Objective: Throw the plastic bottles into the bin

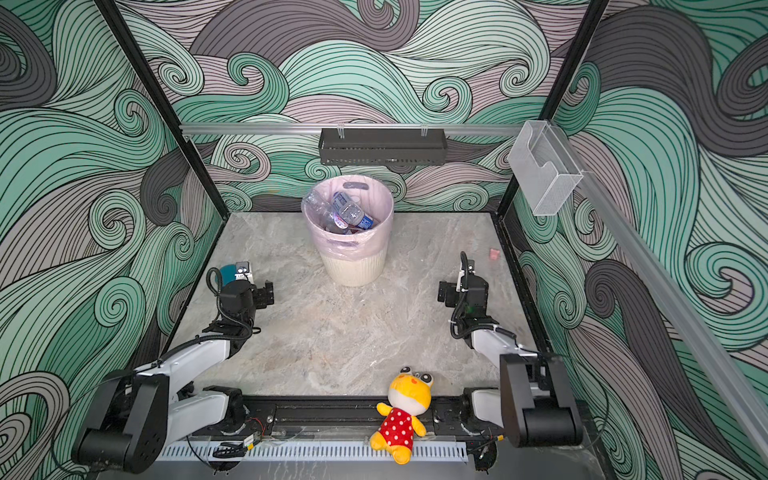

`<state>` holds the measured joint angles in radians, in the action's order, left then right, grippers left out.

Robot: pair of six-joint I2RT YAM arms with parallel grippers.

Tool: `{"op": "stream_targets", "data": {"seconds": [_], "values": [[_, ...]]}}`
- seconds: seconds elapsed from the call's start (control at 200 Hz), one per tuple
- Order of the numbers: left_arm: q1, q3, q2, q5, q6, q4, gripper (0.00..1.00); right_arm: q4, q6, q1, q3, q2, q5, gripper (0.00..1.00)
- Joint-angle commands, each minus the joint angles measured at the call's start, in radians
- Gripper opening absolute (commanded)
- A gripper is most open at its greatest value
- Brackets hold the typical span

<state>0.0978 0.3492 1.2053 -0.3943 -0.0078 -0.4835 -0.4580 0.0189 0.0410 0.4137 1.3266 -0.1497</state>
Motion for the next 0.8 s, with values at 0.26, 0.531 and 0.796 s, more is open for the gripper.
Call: {"op": "stream_targets", "data": {"seconds": [0.26, 0.531, 0.796], "values": [[-0.058, 0.032, 0.294, 0.142, 0.014, -0.332, 0.99, -0.455, -0.036, -0.018, -0.044, 0.208, 0.062, 1.00], [-0.144, 0.133, 0.323, 0.271, -0.048, -0.170, 0.99, -0.400, -0.030, -0.019, -0.017, 0.208, 0.051, 1.00], [-0.146, 0.129, 0.321, 0.270, -0.047, -0.173, 0.99, -0.399, -0.033, -0.018, -0.019, 0.204, 0.051, 1.00]]}}
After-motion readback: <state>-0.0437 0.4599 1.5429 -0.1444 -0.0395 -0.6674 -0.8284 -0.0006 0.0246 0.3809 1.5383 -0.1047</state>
